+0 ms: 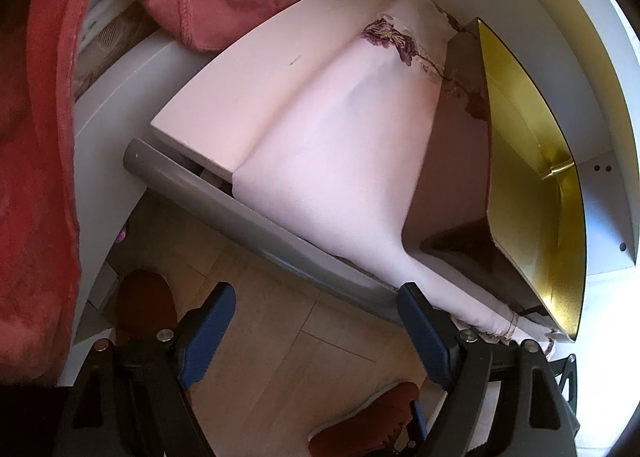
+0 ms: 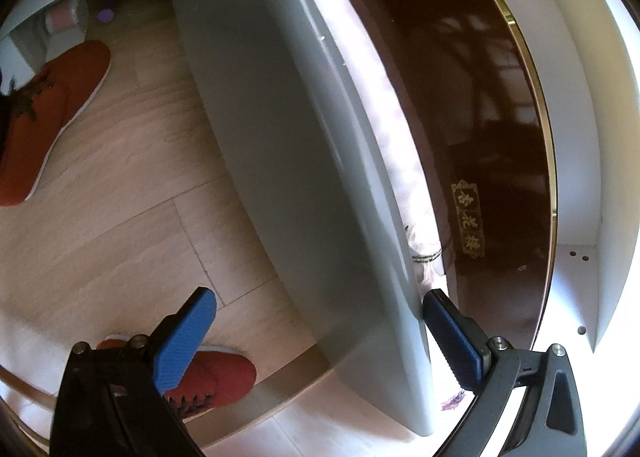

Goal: Organize soft objects
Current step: 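Pull the drawer outward with the right tool to expose the clothes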

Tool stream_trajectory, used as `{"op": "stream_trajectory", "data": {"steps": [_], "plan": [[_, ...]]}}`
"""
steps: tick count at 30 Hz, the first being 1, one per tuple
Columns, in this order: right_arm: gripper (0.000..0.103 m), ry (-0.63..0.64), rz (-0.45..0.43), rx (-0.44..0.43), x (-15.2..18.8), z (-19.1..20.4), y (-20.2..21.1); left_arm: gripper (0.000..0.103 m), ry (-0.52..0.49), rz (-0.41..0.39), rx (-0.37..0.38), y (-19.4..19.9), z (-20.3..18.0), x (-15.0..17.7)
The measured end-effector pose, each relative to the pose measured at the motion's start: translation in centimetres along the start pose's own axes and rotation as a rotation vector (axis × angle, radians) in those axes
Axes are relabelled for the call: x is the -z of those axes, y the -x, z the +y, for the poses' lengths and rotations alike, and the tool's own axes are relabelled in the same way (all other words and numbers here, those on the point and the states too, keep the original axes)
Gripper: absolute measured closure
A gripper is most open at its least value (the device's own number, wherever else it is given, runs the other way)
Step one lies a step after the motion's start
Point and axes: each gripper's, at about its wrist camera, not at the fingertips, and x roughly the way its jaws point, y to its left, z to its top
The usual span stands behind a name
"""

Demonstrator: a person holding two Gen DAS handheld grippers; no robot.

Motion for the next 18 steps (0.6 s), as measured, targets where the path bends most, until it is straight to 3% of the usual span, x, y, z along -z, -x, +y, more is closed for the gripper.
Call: {"op": "stream_trajectory", "data": {"steps": [13, 18], "plan": [[0.0, -0.031, -0.016, -0.04, -0.47, 0.0, 0.08, 0.015, -0.014, 0.006, 0.0, -0.43, 0.22, -0.45], [0.0, -0.012, 0.002, -0.048, -0.6, 0.42, 0.33, 0.015, -0.068, -0.005, -0.049, -0.33, -0.13, -0.07]]}}
